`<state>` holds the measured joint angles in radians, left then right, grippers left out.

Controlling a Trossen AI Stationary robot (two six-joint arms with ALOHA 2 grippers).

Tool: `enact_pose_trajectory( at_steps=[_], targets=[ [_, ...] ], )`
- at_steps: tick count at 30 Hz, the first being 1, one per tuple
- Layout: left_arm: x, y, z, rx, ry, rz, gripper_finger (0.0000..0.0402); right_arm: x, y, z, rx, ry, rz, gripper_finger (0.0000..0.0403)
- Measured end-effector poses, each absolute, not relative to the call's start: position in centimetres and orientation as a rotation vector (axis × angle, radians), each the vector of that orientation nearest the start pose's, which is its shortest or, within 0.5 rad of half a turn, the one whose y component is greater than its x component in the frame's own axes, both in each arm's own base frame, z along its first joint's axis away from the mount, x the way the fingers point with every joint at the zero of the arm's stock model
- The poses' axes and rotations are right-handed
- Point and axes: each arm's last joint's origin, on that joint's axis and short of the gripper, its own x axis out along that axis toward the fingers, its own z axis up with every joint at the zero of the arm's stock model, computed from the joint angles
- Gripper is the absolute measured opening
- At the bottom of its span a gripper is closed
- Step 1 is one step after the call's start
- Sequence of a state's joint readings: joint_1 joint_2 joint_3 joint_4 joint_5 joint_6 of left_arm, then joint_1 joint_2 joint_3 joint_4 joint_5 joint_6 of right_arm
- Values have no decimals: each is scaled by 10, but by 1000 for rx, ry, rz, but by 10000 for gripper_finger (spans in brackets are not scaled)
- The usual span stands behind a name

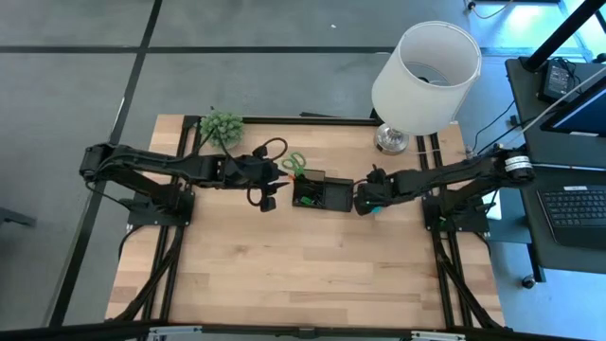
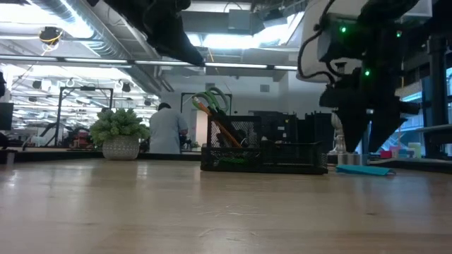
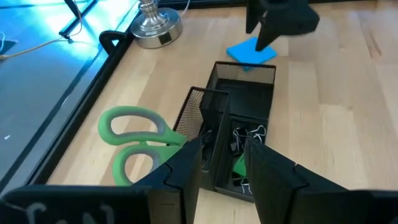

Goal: Pick and place office supplies into organizer
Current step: Put the blue sticky notes into the black organizer

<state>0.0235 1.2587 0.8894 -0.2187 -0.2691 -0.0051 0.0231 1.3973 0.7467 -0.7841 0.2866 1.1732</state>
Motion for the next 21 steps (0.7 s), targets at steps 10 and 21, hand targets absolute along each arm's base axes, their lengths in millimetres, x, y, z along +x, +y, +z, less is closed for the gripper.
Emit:
enact_pose_trajectory(
  at_steps=[10, 21],
  targets=[
    [269, 14, 270, 67, 580, 285, 116, 230, -4, 137, 729, 1181, -1064, 275],
    [269, 14, 269, 67, 580, 283, 116, 242, -4, 124, 805, 1222, -978, 275]
  ],
)
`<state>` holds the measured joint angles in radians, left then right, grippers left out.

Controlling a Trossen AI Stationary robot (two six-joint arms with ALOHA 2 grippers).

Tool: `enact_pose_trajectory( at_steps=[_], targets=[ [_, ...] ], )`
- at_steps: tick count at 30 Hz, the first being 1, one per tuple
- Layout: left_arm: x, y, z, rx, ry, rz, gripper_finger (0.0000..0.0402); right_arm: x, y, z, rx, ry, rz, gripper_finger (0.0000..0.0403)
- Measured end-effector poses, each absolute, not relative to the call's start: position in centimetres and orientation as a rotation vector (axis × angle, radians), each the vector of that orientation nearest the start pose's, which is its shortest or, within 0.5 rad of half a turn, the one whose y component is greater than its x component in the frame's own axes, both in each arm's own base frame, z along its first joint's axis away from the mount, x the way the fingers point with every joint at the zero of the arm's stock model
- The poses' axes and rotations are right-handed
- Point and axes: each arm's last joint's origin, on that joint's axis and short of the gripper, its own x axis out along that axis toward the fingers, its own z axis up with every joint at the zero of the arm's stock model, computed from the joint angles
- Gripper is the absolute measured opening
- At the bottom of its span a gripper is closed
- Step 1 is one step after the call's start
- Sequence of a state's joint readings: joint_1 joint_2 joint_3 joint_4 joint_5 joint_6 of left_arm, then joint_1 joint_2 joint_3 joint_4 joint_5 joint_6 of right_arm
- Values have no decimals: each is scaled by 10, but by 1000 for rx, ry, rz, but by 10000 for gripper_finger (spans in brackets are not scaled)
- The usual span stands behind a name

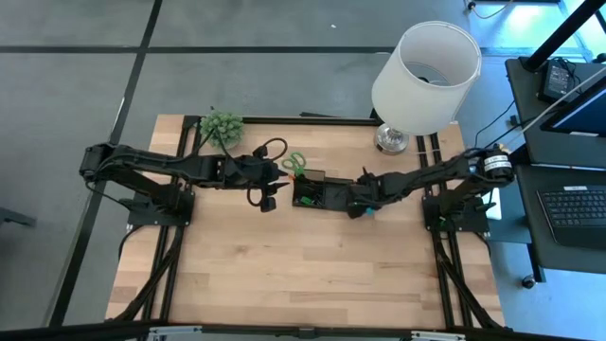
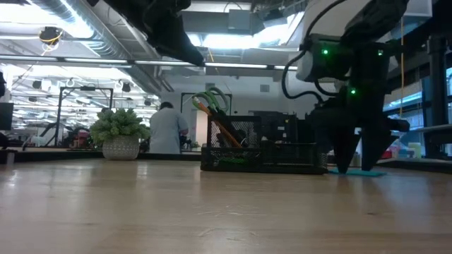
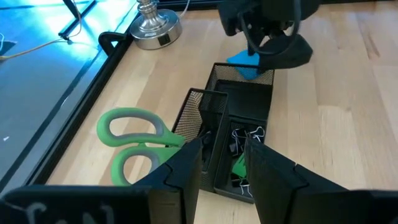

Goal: Pick and place office supplies into organizer
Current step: Put the blue sticky notes into the black organizer

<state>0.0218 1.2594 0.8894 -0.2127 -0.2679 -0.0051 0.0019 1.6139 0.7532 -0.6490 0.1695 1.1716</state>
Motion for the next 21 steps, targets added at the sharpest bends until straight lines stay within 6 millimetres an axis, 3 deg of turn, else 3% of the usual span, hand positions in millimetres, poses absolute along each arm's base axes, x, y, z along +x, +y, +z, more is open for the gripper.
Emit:
enact_pose_trajectory(
  at_steps=[9, 21],
  targets=[
    [269, 13, 269, 67, 580, 282, 116, 241, 23, 124, 773, 1251, -907, 275],
    [269, 13, 270, 66, 576, 280, 116, 243, 78, 134, 845, 1254, -827, 275]
  ],
)
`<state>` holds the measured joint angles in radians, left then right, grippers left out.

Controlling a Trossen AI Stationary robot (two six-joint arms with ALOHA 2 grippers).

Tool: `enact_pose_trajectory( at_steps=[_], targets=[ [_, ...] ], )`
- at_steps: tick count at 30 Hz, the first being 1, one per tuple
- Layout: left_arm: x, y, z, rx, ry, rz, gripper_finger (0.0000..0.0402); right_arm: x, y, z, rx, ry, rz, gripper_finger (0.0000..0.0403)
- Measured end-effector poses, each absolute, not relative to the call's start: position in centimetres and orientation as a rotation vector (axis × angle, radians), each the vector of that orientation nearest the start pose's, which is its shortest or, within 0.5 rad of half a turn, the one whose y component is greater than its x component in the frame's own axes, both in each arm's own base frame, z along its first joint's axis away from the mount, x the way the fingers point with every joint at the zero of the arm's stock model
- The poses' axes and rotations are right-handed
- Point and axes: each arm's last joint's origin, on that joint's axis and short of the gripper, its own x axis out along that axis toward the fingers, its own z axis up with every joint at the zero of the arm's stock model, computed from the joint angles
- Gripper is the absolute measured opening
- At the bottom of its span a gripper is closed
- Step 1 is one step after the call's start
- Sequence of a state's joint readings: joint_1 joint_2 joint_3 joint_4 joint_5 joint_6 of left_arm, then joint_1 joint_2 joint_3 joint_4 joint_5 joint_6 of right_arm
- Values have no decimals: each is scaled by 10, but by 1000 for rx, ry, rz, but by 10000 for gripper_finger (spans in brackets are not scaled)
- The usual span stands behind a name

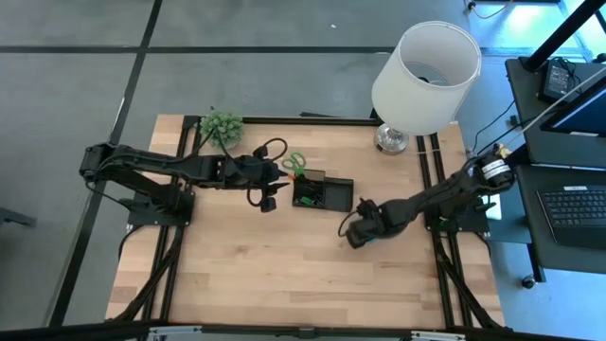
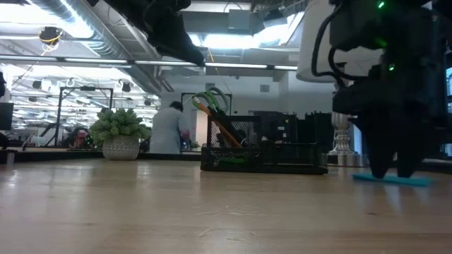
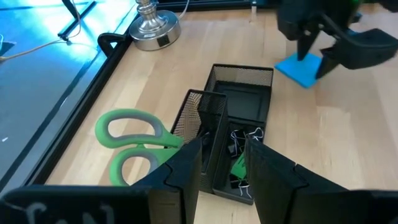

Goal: Pick and place office supplies into organizer
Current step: Put the blue sticky notes into the black organizer

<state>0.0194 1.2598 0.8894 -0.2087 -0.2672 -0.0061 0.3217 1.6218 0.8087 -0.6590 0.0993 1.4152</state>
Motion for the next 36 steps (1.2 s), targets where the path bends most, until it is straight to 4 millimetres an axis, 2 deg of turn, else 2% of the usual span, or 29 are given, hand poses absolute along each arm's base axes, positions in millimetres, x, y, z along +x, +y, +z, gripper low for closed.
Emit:
enact_pose_trajectory(
  at_steps=[7, 12, 16, 21, 27, 36],
  targets=[
    [270, 6, 270, 66, 570, 259, 116, 251, 101, 128, 838, 1240, -828, 275],
    [271, -2, 268, 83, 575, 227, 116, 270, 113, 124, 804, 1226, -823, 275],
    [276, -7, 261, 93, 603, 208, 116, 292, 121, 128, 802, 1170, -784, 275],
    [288, -16, 240, 104, 668, 180, 116, 317, 131, 125, 751, 1157, -743, 275],
    [309, -33, 206, 77, 736, 65, 116, 343, 141, 121, 690, 1133, -705, 275],
    [336, -61, 163, 9, 705, -72, 116, 359, 138, 125, 696, 1056, -674, 275]
  ],
)
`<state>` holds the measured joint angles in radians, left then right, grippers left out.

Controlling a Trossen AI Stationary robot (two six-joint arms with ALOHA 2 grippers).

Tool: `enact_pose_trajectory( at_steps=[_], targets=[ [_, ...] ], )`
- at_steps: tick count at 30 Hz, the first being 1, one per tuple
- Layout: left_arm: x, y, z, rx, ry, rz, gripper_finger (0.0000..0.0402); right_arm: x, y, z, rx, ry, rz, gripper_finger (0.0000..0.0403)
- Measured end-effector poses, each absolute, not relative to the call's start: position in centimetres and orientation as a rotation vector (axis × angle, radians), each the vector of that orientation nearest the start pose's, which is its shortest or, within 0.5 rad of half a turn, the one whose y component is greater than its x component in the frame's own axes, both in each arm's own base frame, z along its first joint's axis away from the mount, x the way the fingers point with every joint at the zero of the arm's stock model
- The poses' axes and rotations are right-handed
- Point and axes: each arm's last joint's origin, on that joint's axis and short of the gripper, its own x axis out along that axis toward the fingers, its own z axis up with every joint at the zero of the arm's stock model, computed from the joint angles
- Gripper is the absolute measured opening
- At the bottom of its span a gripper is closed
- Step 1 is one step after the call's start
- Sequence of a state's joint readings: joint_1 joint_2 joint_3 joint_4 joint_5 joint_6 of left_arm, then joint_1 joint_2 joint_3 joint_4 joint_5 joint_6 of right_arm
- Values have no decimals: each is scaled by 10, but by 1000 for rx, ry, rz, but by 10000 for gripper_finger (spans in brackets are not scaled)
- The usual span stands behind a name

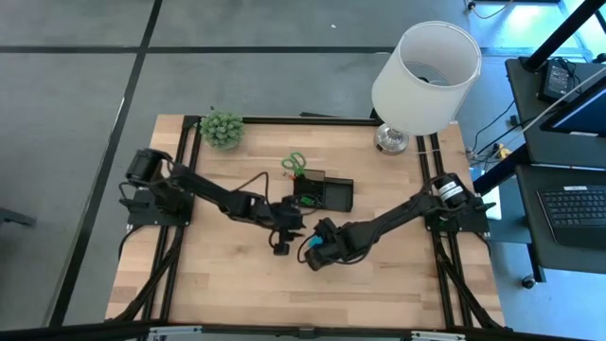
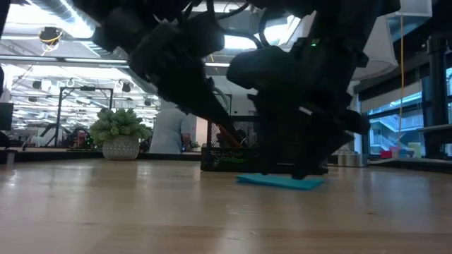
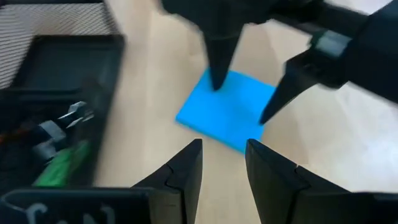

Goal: Pick and place office supplies into organizer
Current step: Put the blue sticky notes into the black organizer

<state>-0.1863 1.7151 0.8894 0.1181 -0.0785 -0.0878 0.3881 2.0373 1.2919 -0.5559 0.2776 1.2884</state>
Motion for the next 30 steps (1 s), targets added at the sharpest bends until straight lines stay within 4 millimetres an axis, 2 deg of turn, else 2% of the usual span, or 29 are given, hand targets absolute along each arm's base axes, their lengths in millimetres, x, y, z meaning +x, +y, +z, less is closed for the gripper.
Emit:
enact_pose_trajectory(
  at_steps=[7, 16, 21, 30],
  targets=[
    [348, -78, 141, 13, 645, -105, 116, 361, 136, 126, 692, 1044, -671, 275],
    [353, -80, 102, 16, 705, -47, 116, 362, 136, 126, 689, 1033, -671, 275],
    [359, -82, 92, -30, 686, -37, 116, 361, 136, 126, 684, 1039, -677, 275],
    [358, -82, 90, -26, 696, -38, 116, 361, 136, 126, 672, 1044, -667, 275]
  ],
)
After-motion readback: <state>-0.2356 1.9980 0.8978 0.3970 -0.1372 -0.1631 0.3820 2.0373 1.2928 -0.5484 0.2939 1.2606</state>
